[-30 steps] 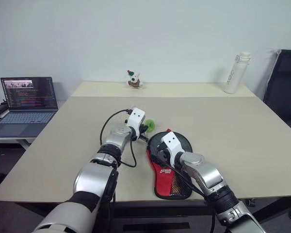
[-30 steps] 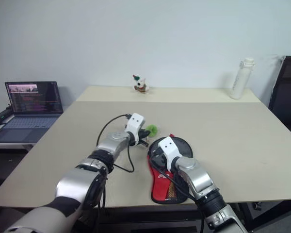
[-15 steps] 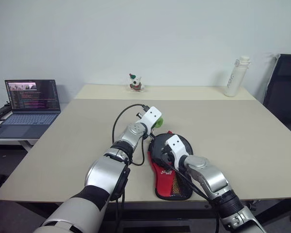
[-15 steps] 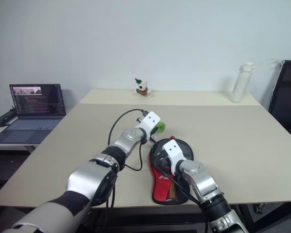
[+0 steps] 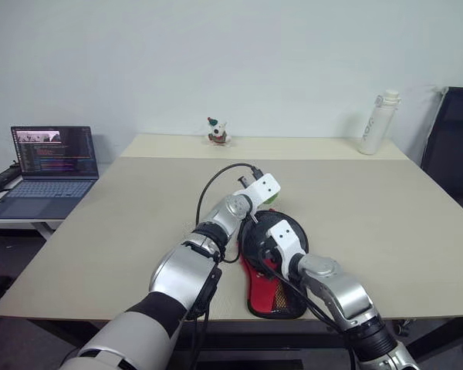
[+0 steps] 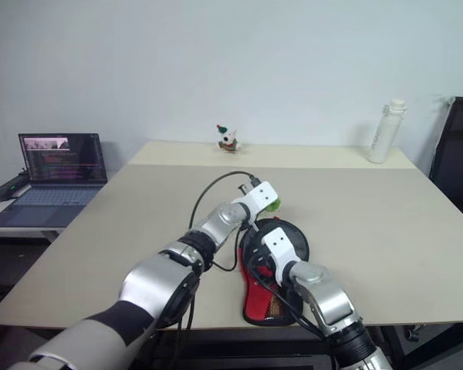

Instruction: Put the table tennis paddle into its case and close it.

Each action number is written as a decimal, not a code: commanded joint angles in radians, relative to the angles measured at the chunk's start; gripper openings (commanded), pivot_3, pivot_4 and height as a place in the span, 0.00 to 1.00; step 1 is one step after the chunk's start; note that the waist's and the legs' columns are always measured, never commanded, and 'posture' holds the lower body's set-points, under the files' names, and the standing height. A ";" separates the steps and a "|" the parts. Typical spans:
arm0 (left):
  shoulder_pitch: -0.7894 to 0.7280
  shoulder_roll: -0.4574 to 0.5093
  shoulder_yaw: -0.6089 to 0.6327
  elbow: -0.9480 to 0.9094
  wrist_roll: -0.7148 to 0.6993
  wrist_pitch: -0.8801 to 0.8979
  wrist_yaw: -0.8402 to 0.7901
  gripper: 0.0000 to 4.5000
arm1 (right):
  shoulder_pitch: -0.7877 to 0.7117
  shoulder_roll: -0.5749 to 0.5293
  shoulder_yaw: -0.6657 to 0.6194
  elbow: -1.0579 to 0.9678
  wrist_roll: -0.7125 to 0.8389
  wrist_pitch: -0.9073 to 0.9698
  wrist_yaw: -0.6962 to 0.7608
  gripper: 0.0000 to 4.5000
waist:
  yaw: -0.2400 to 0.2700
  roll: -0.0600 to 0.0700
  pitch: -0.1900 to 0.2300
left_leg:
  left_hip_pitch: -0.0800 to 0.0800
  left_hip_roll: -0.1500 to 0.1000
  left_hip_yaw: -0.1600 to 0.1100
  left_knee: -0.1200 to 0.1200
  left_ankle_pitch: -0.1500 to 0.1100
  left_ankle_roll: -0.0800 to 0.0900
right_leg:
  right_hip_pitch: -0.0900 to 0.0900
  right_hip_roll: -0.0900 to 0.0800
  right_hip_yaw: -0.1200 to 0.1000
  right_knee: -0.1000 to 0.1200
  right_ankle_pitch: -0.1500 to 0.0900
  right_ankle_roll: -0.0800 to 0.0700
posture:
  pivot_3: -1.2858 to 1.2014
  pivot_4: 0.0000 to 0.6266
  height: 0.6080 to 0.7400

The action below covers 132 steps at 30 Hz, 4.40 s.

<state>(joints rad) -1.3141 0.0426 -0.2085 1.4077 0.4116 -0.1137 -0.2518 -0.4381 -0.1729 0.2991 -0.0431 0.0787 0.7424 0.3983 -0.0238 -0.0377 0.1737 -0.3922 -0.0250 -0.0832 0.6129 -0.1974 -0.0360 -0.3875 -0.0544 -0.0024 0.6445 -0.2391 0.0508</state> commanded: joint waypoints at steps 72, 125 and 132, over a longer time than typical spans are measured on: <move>0.030 0.260 0.317 -0.168 -0.373 -0.169 -0.565 0.99 | 0.140 -0.015 -0.141 -0.430 0.198 0.473 0.029 1.00 | -0.007 0.004 -0.004 | -0.006 0.001 -0.007 -0.003 -0.002 -0.004 | -0.004 -0.001 -0.008 -0.001 -0.005 0.001 | 0.52 0.24 1.00; 0.568 0.268 0.003 -0.639 -0.400 -0.123 -0.907 0.99 | -0.562 -0.096 -0.202 0.784 0.053 -0.218 0.111 1.00 | -0.008 0.010 0.006 | -0.008 0.001 -0.004 -0.003 -0.002 -0.003 | -0.009 0.001 -0.005 0.004 -0.006 -0.004 | 0.52 0.24 1.00; 0.574 0.276 -0.008 -0.655 -0.390 -0.121 -0.906 1.00 | -0.580 -0.095 -0.202 0.865 0.017 -0.272 0.169 0.86 | -0.009 0.010 0.006 | -0.007 0.001 -0.004 -0.003 -0.002 -0.003 | -0.009 0.001 -0.005 0.004 -0.006 -0.004 | 0.52 0.24 1.00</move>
<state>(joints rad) -0.7524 0.3095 -0.1928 0.7589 0.0028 -0.2378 -1.1573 -0.9955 -0.2639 0.1003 0.8204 0.1032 0.4985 0.5534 -0.0325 -0.0278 0.1796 -0.3995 -0.0237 -0.0869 0.6100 -0.1995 -0.0391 -0.3965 -0.0533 -0.0074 0.6490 -0.2448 0.0465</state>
